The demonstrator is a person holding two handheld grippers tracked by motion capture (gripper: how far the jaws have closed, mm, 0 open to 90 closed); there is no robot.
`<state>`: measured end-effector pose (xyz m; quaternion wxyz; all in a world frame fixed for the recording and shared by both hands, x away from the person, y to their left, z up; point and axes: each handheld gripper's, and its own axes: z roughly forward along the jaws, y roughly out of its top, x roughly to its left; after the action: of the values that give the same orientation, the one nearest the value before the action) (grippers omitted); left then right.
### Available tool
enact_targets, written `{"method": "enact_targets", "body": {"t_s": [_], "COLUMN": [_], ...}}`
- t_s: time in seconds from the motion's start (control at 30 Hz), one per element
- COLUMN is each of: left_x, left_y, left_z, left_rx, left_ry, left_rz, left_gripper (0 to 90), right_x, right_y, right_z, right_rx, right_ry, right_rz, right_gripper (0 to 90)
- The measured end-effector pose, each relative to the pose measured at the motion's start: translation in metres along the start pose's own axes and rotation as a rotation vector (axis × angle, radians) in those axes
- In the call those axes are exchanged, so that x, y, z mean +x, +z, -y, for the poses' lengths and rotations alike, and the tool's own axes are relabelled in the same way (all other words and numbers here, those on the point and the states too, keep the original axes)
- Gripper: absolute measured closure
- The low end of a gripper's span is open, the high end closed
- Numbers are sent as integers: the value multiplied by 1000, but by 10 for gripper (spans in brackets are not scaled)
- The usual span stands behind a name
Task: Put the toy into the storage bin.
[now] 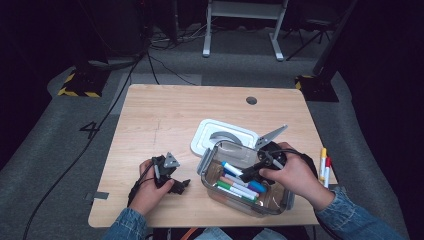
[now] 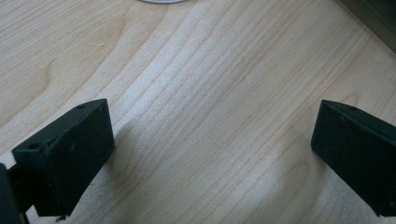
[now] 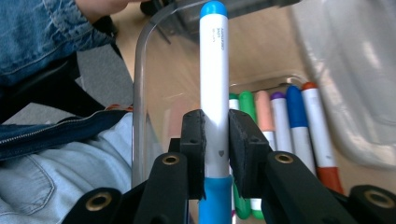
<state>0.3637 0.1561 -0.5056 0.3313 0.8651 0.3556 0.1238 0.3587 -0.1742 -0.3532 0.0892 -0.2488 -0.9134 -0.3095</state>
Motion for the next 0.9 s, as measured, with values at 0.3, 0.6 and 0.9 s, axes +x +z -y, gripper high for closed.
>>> {"method": "enact_targets", "body": {"t_s": [0.3,0.6,0.9], "left_x": [0,0,0], "left_y": [0,0,0], "left_z": [0,0,0], "left_rx": [0,0,1], "left_ry": [-1,-1,-1], "left_rz": [0,-1,-1], "left_gripper": [0,0,0], "right_x": [-6,-8,-3], "right_y": [39,55,63], "right_z": [3,7,4], "right_rx": [110,188,247], "right_ry": [-1,12,-10], "right_rz": [-36,-48,-19], "right_gripper": [770,770,770]}}
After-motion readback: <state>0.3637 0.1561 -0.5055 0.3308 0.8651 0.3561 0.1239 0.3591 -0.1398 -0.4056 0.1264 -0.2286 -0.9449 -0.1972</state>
